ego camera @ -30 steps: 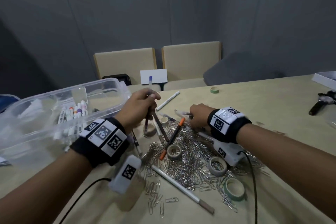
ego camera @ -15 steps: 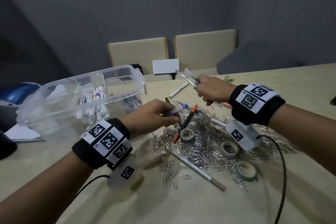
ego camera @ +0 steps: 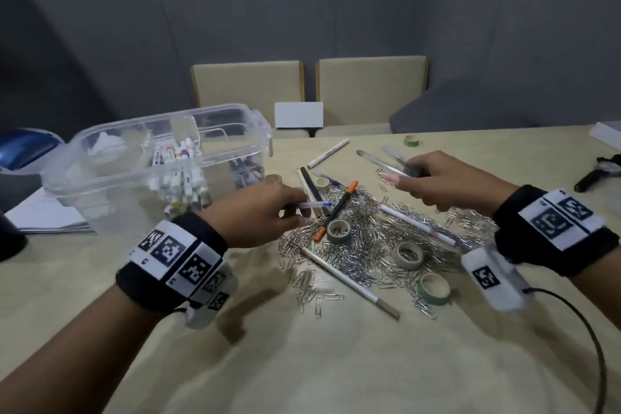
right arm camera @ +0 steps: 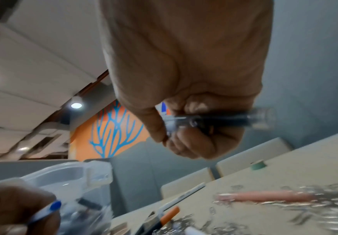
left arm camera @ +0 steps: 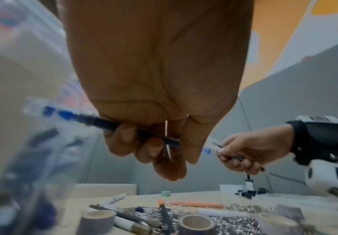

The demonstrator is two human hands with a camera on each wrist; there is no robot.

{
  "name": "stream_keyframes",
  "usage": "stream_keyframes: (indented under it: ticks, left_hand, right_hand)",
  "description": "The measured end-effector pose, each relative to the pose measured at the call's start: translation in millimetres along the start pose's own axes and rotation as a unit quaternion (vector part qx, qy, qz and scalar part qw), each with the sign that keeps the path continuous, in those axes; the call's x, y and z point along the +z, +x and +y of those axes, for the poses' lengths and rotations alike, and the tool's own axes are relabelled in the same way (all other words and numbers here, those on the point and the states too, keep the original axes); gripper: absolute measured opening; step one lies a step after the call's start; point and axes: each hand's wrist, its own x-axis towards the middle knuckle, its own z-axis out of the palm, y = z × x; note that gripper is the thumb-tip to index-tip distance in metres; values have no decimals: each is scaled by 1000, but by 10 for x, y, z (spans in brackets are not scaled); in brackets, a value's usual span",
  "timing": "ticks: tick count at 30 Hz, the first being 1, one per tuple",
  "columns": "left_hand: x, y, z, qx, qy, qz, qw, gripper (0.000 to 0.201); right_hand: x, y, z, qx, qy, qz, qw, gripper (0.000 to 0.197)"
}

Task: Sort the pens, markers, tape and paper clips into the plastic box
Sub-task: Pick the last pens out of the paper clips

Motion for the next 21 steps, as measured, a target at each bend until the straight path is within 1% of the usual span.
stream_keyframes:
  ticks: [2, 6, 7, 8, 10, 11, 14, 16, 18, 21]
  left_hand:
    - [53, 96, 9, -9, -5, -7, 1000, 10]
    - [222, 326, 70, -24, -20, -13, 999, 15]
    - [245, 366, 69, -30, -28, -14, 999, 16]
    - [253, 397, 52, -40, -40, -9, 998, 15]
    - [234, 430, -9, -63, -77, 18, 995, 15]
    - [221, 425, -43, -76, -95, 37, 992, 15]
    - [201, 434, -158, -112, -124, 87, 982, 15]
    - [210, 451, -202, -127, -125, 107, 978, 16]
    - [225, 471, -196, -130, -105, 116, 979, 16]
    - [232, 518, -131, -120, -31, 114, 986, 16]
  right_hand:
    - [-55, -89, 121, 33, 46, 36, 998, 25]
    - [-68, -184, 283, 62, 32, 100, 993, 22]
    - [-47, -204, 310, 65, 0, 112, 992, 20]
    - [-17, -212, 341, 64, -54, 128, 988, 18]
    - [68, -236, 358, 58, -155, 153, 974, 9]
    - [121, -249, 332, 51, -179, 159, 970, 9]
    - [225, -210, 258, 39, -244, 157, 956, 29]
    - [257, -163, 180, 27, -286, 159, 944, 33]
    - [284, -108, 122, 26, -306, 146, 941, 34]
    - [310, -63, 110, 40, -321, 131, 937, 32]
